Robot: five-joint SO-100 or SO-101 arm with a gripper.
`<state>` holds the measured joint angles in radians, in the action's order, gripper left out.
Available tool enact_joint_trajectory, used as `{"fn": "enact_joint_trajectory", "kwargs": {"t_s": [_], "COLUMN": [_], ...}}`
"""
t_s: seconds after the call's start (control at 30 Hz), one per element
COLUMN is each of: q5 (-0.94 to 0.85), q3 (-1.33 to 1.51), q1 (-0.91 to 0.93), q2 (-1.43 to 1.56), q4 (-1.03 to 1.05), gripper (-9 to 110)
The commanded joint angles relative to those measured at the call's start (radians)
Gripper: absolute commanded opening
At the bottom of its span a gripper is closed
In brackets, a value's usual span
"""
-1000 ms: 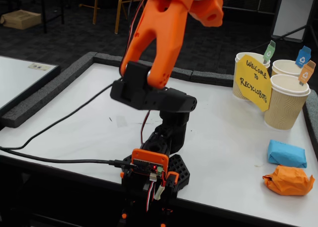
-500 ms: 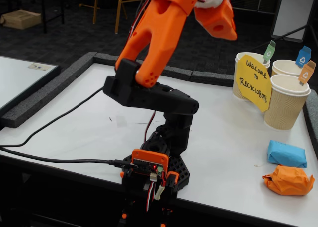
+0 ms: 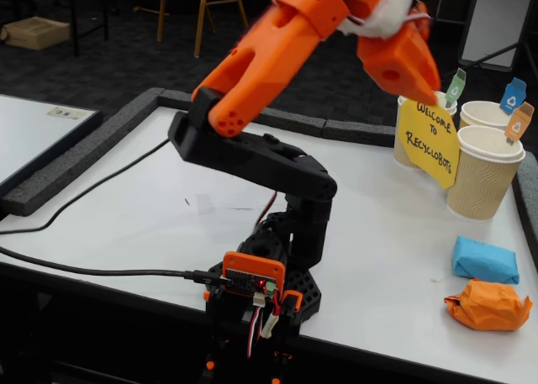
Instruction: Sort rubbish by color.
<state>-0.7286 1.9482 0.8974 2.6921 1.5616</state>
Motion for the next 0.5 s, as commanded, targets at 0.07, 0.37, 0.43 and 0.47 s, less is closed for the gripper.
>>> {"fn": "enact_joint_trajectory", "kwargs": {"t_s": [0.07, 0.37, 0.43, 0.47], "q5": [0.014, 0.008, 0.006, 0.006], "q3": [0.018, 0.055, 0.051, 0.048], "q1": [0.184, 0.302, 0.305, 0.308], "q2": [0.008, -0.021, -0.038, -0.051], "q4": [-0.071, -0.115, -0.126, -0.13], "gripper": [0, 0, 0, 0]}}
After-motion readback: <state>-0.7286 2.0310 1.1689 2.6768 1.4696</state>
